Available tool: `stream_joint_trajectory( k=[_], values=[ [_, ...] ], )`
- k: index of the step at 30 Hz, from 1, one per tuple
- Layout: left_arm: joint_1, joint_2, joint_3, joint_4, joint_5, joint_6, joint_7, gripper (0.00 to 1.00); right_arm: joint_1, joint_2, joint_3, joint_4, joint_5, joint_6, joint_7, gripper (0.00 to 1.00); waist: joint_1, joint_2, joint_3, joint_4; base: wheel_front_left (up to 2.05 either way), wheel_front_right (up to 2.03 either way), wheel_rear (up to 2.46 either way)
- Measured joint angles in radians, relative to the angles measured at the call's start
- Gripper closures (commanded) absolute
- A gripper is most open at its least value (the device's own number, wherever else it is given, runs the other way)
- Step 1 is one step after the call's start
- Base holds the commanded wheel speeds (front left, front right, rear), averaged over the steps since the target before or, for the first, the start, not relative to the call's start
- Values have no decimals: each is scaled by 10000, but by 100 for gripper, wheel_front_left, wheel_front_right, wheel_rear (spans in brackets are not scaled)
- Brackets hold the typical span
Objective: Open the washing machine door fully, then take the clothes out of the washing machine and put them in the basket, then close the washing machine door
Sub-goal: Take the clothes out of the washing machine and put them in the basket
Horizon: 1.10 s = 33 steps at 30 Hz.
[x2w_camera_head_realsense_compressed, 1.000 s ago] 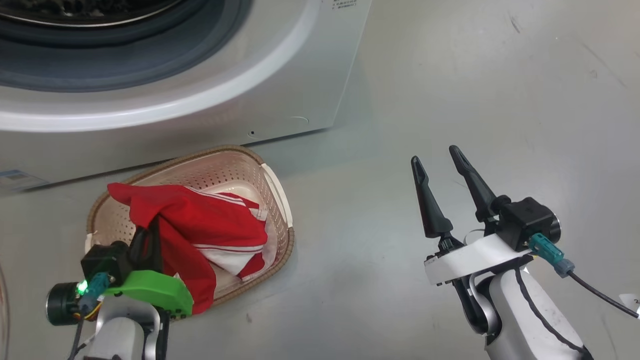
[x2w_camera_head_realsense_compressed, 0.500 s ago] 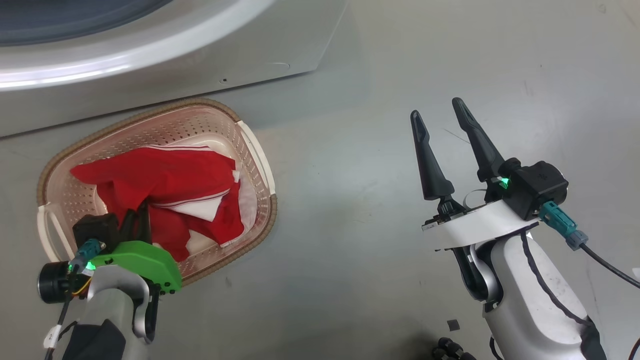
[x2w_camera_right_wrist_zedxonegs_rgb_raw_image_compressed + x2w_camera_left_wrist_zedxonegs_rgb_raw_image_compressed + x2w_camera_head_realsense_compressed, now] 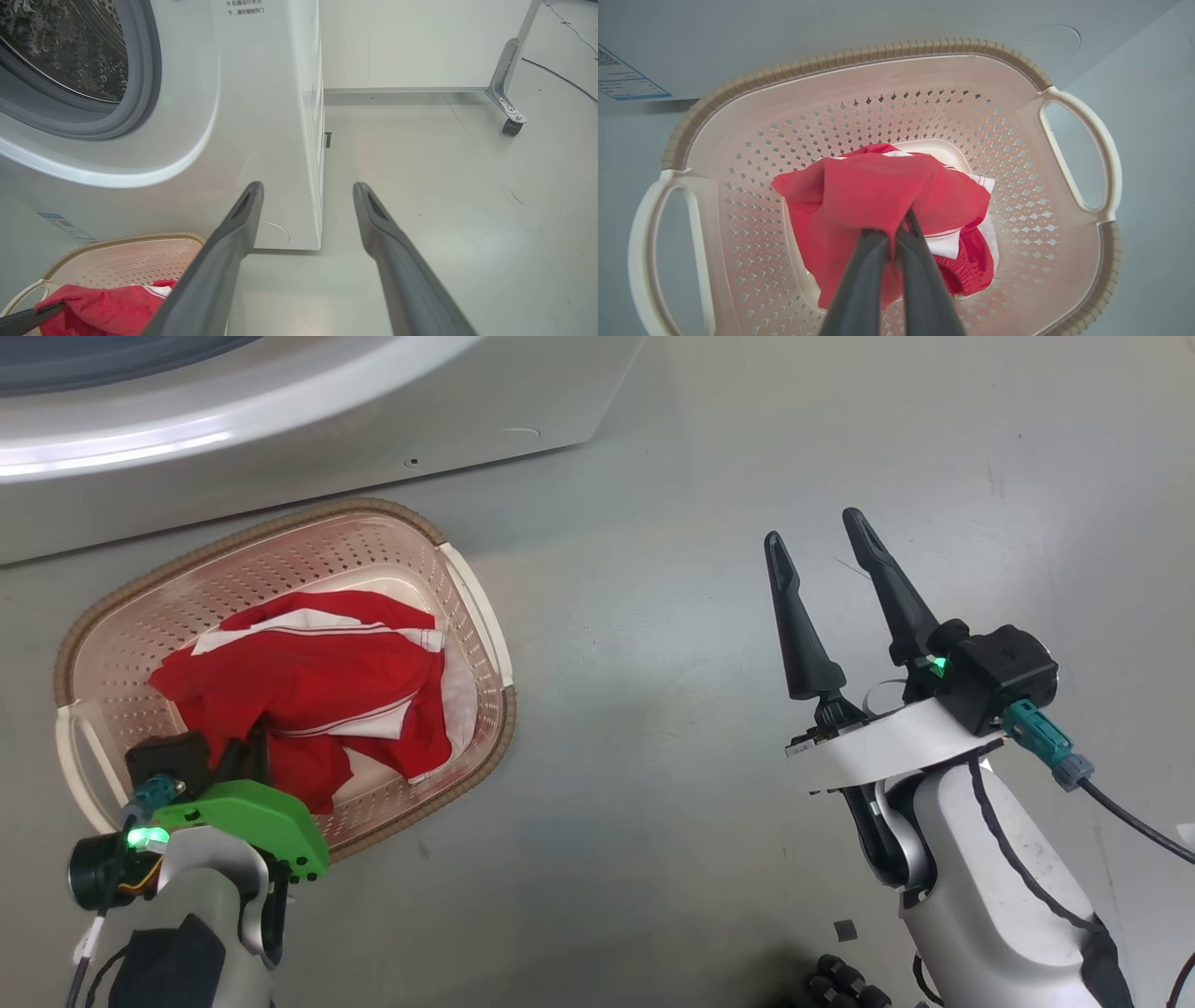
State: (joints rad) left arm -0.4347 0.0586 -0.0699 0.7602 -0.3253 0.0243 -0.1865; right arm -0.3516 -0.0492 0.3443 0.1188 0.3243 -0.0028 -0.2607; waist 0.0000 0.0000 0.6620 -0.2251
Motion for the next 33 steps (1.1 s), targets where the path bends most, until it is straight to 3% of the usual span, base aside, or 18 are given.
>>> stream_joint_trajectory(
  k=[5,7,8,9,22,33],
  values=[
    [-213,-21,-65,510,0,-211,-92,100,-62,0,-21,211,0,2,0,0,0,0,-167,59,0,0,0],
    [-258,-40,-109,688,-2,-224,-102,55,-64,0,-23,303,0,2,2,0,0,0,-278,91,0,0,0],
    [-263,-52,-115,756,-12,-274,-136,14,-64,0,-25,341,0,2,0,0,0,0,-343,108,0,0,0],
    [-264,-54,-128,809,-21,-303,-192,0,-65,0,-27,383,0,4,0,0,0,0,-415,127,0,0,0],
    [-256,-132,-194,1018,-94,-495,-539,0,202,-2,-251,1091,-109,19,2,0,0,0,-1694,448,0,0,0],
    [-67,-217,-387,-130,-82,-748,-627,0,828,-8,-639,1498,-280,119,2,0,0,0,-2960,952,0,0,0]
  ],
)
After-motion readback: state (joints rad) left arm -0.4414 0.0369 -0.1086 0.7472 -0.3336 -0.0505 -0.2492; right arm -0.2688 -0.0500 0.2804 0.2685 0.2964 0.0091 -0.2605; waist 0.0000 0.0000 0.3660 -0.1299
